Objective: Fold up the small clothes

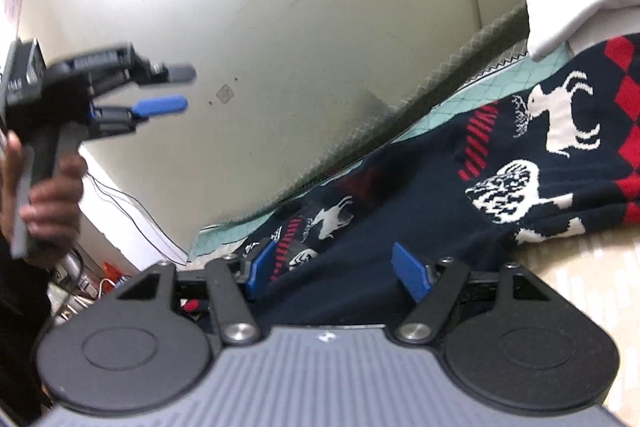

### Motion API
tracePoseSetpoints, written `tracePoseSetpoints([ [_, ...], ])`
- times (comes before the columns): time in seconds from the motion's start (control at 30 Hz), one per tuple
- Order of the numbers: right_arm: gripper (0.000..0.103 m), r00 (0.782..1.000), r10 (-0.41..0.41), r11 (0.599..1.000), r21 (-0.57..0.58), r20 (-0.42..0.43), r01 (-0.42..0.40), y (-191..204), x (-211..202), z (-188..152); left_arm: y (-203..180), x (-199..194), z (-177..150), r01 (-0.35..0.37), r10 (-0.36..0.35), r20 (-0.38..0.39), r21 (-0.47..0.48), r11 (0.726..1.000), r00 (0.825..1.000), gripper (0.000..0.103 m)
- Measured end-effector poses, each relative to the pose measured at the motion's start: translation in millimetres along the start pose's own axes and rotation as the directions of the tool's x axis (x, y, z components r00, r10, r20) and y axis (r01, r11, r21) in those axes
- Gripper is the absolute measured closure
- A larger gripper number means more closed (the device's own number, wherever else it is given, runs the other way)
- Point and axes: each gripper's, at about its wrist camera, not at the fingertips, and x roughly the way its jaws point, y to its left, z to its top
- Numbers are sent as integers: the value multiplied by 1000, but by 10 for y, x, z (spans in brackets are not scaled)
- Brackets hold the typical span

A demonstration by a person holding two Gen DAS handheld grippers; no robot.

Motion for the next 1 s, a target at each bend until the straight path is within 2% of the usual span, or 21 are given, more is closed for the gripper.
tracePoseSetpoints([
  [0.1,34,1000,-1,1000,-17,11,1,34,-27,3,435,34,-118,-87,85,-21,-94,992,996,47],
  [0.23,34,997,-25,999,-37,79,28,37,-180,101,1224,100,-514,-205,187,-98,-233,951,977,40],
  [0.3,34,994,-27,999,-40,103,32,-10,-238,239,1586,132,-779,-223,183,-150,-316,922,972,39],
  [0.4,34,988,-123,979,-153,95,137,6,-86,493,1959,217,-1144,-233,158,-206,-412,881,966,39],
  [0.47,39,986,-160,958,-233,50,167,-6,172,637,2027,287,-1310,-224,139,-218,-442,869,966,39],
  [0.53,40,974,-224,935,-281,7,217,-12,469,707,2097,272,-1457,-192,101,-213,-471,861,972,39],
  [0.63,44,960,-270,931,-274,-68,242,-101,876,804,2052,368,-1568,-162,64,-212,-484,860,975,37],
  [0.67,50,953,-289,930,-263,-89,257,-143,981,835,2072,389,-1598,-162,63,-215,-481,861,975,35],
  [0.7,75,950,-287,936,-246,-123,251,-185,1078,860,2009,376,-1587,-163,73,-203,-471,867,976,30],
  [0.73,91,948,-279,942,-234,-154,239,-211,1126,860,1972,384,-1575,-160,72,-201,-463,872,977,28],
  [0.77,92,947,-275,943,-238,-163,233,-199,1139,839,1952,395,-1567,-152,66,-199,-460,875,978,28],
  [0.83,96,957,-262,936,-276,-128,219,-113,1039,831,1898,410,-1549,-133,54,-184,-452,882,982,34],
  [0.93,100,983,-180,961,-221,-35,168,-32,638,911,1796,439,-1473,-116,53,-159,-426,897,986,40],
  [1.0,100,984,-172,958,-223,44,178,20,312,893,1717,451,-1432,-106,52,-142,-407,907,989,43],
])
